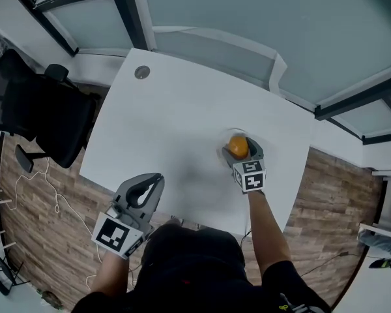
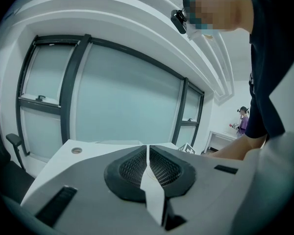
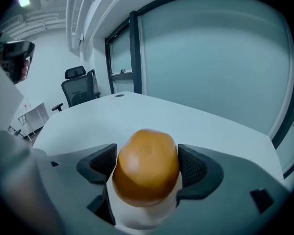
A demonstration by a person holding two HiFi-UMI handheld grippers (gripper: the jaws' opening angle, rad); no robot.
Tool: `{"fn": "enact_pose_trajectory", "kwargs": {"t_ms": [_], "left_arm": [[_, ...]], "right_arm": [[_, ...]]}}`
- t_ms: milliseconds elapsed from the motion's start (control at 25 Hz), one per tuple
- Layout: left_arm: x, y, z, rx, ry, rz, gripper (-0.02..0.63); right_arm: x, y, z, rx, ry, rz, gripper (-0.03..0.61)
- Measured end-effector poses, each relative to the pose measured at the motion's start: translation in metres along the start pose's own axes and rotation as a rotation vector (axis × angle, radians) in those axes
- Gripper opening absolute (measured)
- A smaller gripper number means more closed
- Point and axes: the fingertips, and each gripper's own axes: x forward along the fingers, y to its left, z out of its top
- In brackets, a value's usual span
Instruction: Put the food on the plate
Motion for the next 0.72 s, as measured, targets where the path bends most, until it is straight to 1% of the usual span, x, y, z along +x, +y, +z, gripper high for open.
{"fn": "enact_pose_trajectory", "kwargs": {"t_ms": [120,240,360,520,720], "left_arm": [[-0.007,-0.006,0.005,0.005,-0.009,-0.006,0.035],[-0.016,-0.014,0.011,0.028,-0.026,-0.022,0.035],[-0.023,-0.025,0.026,0.053,-0.055,-0.036,0.035],[-0.028,-0.053,0.043,0.072,-0.091,-0.083,0.035],[-0.029,-0.082,0.066,0.142,-0.152,-0.134,0.035]], "right_arm": [[-0.019,0.0,0.015,-0.009,-0.044,-0.019,0.382],[-0.057,0.004,0.044,-0.024,-0.132,-0.035,0.382],[-0.106,0.008,0.08,-0.004,-0.25,-0.035,0.382],[-0.184,0.015,0.118,0.031,-0.395,-0.025,0.38],[-0.274,0.027,0.155,0.004,-0.556,-0.035,0.373]]}}
